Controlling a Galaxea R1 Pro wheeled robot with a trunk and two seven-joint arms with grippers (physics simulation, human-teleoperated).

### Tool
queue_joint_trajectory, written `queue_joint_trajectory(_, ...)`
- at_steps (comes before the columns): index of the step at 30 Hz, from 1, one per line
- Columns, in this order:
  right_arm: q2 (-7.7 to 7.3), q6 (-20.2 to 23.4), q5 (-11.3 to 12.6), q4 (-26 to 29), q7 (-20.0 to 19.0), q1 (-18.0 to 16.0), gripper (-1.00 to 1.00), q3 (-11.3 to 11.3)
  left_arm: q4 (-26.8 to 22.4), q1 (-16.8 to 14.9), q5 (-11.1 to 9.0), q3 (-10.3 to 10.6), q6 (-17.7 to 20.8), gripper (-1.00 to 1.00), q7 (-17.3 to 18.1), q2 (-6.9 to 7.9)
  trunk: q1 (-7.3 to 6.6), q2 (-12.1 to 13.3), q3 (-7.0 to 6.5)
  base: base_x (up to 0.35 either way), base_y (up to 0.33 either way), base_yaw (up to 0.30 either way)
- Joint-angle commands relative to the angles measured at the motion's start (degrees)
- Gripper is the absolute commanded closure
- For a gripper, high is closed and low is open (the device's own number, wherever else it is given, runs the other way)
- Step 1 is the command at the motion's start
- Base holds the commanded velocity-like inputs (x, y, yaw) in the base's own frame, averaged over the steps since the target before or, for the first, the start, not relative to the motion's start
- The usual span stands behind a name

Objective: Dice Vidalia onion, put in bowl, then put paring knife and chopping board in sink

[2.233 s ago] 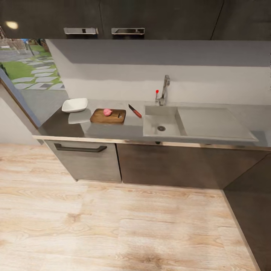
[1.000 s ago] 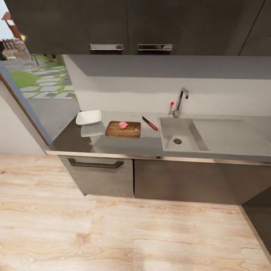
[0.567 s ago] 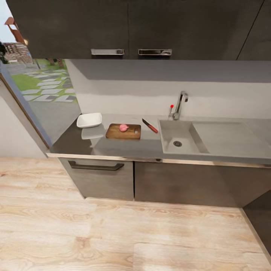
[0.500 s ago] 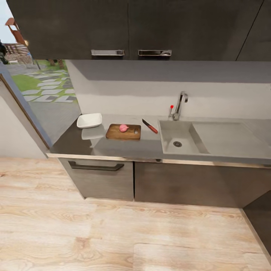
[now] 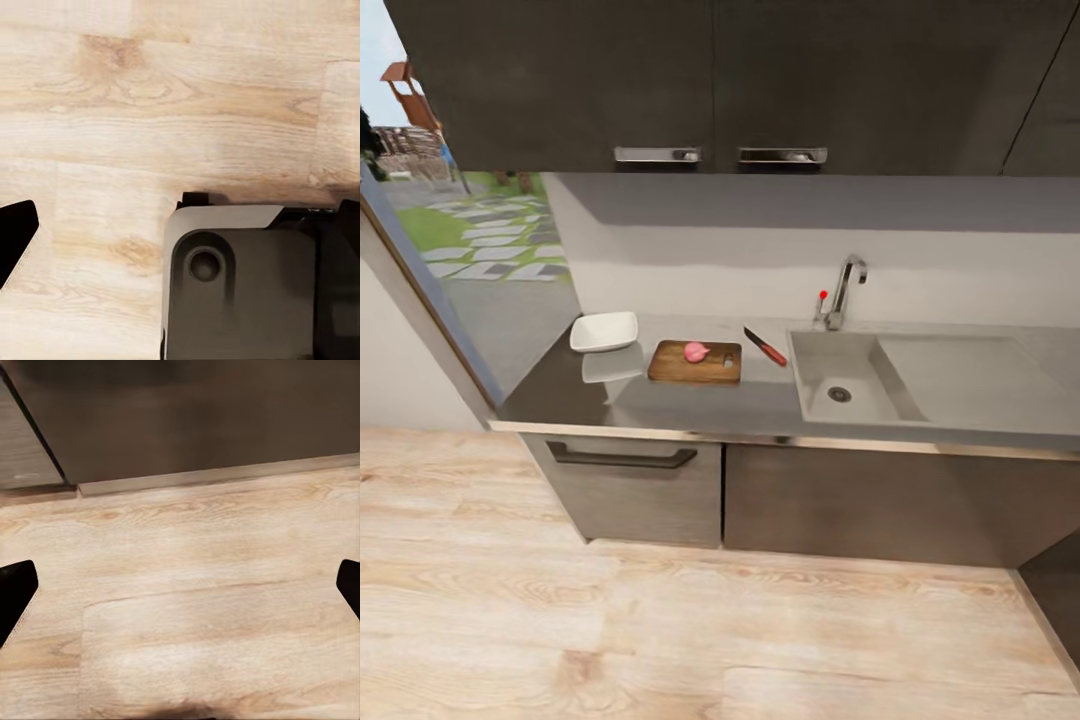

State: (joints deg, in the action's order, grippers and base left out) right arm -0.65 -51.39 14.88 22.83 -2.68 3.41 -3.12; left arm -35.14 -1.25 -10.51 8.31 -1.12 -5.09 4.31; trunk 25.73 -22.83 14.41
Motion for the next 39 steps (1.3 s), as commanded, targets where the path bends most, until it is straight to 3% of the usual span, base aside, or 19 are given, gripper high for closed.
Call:
queue_joint_trajectory(1, -0.05, -0.11, 0.61, 0.07, -0.29, 0.02, -1.00, -0.31, -0.02, -0.04, -0.56, 0.48, -0.11, -1.00, -0.46, 0.09, 0.05, -0.09, -0.01, 0.160, 0.184, 0.000)
queue_joint_trajectory(29, -0.05, -0.20, 0.64, 0.04, -0.31, 0.02, -1.00, -0.31, 1.00, -0.03, -0.48, 0.48, -0.19, -1.00, -0.45, -0.49, 0.05, -0.09, -2.54, 0.035, 0.037, 0.000)
queue_joint_trajectory(39, 0.03, -0.20, 0.68, 0.03, -0.31, 0.02, -1.00, -0.31, 1.30, -0.05, -0.48, 0.48, -0.19, -1.00, -0.44, -0.52, 0.05, -0.09, -3.39, 0.000, 0.016, -0.115)
